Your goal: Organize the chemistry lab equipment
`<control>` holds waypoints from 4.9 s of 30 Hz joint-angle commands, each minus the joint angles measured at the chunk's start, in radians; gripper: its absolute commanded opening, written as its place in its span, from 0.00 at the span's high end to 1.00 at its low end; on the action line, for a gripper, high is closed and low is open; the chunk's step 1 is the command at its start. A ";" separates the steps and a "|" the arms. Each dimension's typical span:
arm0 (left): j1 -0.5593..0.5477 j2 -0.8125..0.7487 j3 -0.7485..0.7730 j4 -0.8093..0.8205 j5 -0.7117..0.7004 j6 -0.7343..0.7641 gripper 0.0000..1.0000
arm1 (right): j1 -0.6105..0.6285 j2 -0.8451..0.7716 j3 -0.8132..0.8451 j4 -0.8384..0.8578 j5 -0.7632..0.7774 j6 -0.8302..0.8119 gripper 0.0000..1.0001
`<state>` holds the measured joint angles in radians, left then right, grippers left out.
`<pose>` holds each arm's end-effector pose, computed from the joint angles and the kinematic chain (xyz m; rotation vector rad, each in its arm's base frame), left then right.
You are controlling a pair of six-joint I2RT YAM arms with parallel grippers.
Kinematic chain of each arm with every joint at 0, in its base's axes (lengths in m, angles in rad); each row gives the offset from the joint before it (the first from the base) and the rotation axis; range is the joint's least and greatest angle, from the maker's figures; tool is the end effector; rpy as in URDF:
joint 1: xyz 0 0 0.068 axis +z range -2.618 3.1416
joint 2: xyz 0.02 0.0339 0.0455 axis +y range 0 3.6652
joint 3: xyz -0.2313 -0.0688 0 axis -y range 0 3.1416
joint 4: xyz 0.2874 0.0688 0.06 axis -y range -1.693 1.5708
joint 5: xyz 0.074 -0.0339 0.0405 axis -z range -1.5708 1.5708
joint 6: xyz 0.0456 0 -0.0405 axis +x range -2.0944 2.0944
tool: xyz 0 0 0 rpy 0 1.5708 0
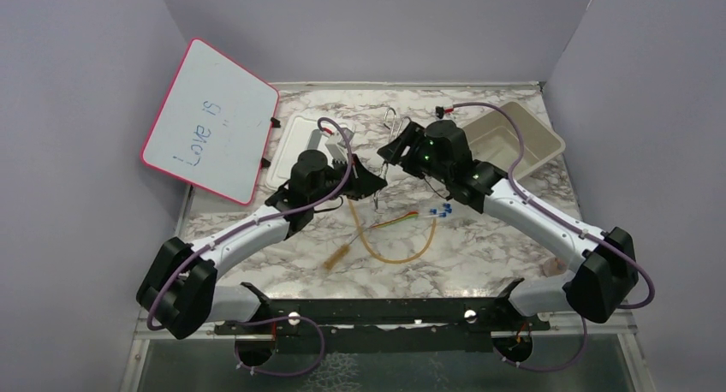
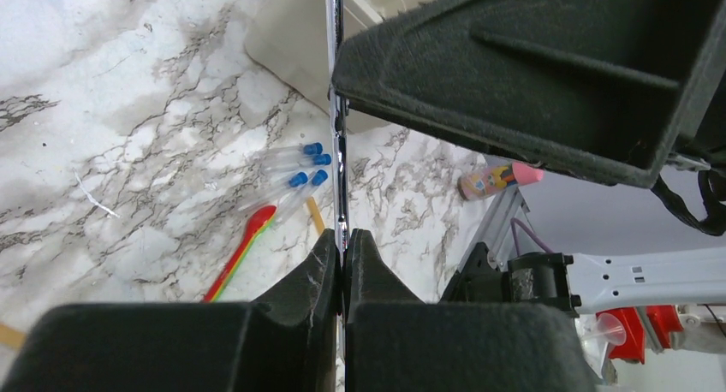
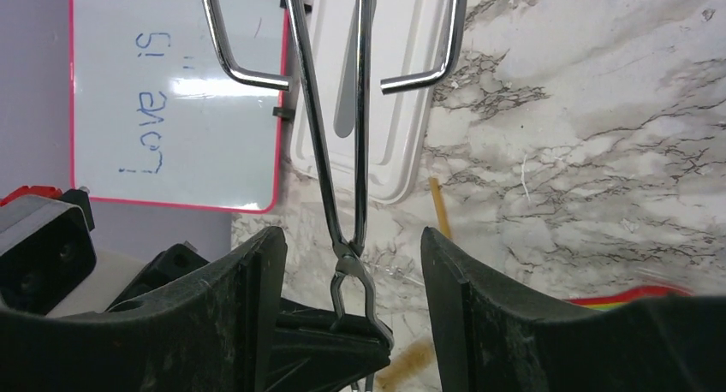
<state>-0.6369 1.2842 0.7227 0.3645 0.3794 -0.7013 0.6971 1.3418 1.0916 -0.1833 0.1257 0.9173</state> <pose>0.2665 -0.2181 0.2104 0.2407 1.9315 -1.2677 0.2866 0.2325 0.2756 0.3173 2.0955 0.8854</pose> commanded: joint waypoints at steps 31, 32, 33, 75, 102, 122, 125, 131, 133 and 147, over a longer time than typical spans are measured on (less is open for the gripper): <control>0.002 -0.299 0.202 -0.489 -0.334 0.365 0.25 | -0.389 -0.067 0.138 -0.170 0.051 -0.152 0.90; 0.002 -0.309 0.216 -0.516 -0.357 0.394 0.25 | -0.426 -0.071 0.140 -0.185 0.054 -0.164 0.90; 0.002 -0.318 0.227 -0.536 -0.370 0.422 0.25 | -0.466 -0.074 0.144 -0.199 0.055 -0.174 0.90; 0.006 -0.346 0.079 -0.481 -0.524 0.558 0.19 | -0.736 0.540 0.191 -0.119 -0.035 0.019 0.69; 0.025 -0.329 0.067 -0.472 -0.501 0.557 0.19 | -0.710 0.525 0.287 0.002 -0.255 -0.233 0.34; 0.029 -0.307 0.066 -0.466 -0.467 0.527 0.19 | -0.471 0.200 0.304 -0.240 0.003 -0.468 0.39; 0.030 -0.305 0.067 -0.467 -0.482 0.514 0.19 | -0.383 0.126 0.263 -0.278 0.020 -0.479 0.39; 0.032 -0.300 0.066 -0.487 -0.518 0.467 0.19 | -0.226 0.034 0.138 -0.304 -0.011 -0.439 0.40; 0.032 -0.295 0.069 -0.504 -0.516 0.441 0.19 | -0.182 0.026 0.079 -0.266 -0.068 -0.459 0.41; 0.034 -0.420 0.191 -0.632 -0.870 0.411 0.19 | 0.193 0.432 0.162 -0.140 -0.139 -0.724 0.61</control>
<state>-0.6075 0.9375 0.8268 -0.2459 -0.3584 -0.3035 0.8204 1.6424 1.1488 -0.3519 -0.0132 0.2920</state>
